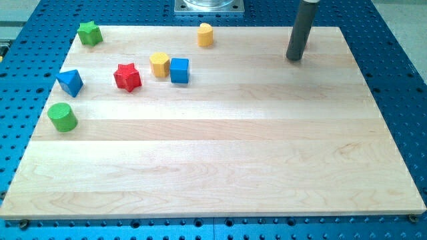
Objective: Slide the red star to the center right side of the board
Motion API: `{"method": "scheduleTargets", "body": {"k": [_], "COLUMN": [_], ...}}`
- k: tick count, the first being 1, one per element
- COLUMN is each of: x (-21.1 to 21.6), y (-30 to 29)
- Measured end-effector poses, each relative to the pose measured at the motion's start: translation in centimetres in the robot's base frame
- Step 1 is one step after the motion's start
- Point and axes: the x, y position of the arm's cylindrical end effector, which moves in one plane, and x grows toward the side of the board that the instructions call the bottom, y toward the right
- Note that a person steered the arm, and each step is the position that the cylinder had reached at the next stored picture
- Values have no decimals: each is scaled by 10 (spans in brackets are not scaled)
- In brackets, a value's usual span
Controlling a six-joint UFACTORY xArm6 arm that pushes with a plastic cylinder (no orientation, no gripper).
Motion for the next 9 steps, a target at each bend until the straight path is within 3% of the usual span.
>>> {"method": "scheduleTargets", "body": {"k": [1, 2, 3, 4, 5, 9], "x": [0, 25, 95, 182, 189, 192], "y": [0, -36, -88, -229, -259, -242]}}
